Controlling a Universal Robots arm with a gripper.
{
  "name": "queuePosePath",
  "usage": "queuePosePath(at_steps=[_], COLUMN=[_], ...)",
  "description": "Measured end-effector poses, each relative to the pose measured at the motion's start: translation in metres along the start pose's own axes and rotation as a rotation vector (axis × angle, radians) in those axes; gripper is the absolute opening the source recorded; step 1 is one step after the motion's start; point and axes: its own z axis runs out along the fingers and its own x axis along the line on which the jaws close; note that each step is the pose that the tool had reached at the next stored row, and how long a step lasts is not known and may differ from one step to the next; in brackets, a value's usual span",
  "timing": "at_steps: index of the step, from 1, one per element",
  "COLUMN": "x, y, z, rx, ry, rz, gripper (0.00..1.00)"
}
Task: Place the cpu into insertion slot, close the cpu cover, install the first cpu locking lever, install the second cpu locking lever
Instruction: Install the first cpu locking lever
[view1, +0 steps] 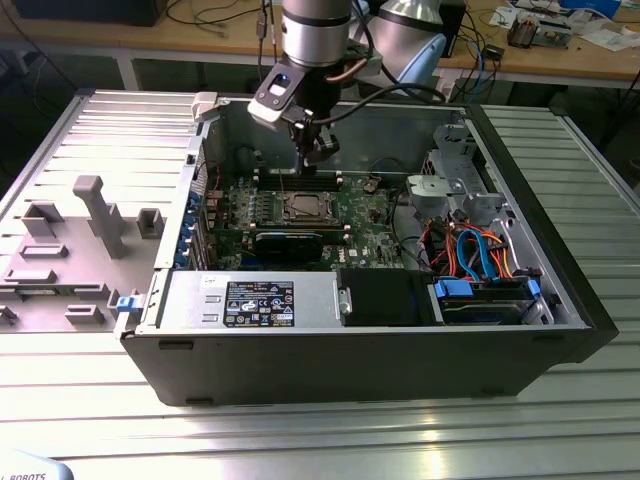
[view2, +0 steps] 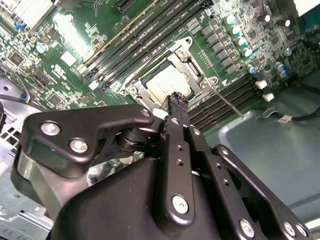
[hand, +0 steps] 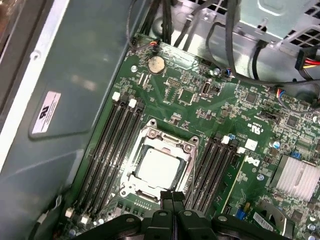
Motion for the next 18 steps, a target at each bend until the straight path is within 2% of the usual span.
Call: queuePosePath(at_steps=[6,9,12,15,18], x=[0.0000,0.0001,0.0007,0.0001,0.0001], y=[-0.0017,-0.0031,-0.0055,-0.0067,-0.0068], z=[0.0004,0.0008,0.0011,0.0012,0.0012], rx=[-0.0001,-0.0005,-0.0006,-0.0007,-0.0005], ry=[-0.0005,-0.0008,-0.0011,-0.0012,-0.0013], rz=[-0.097,-0.172,-0.230,-0.257,-0.259], gripper=[0.11,0.11,0.11,0.11,0.11])
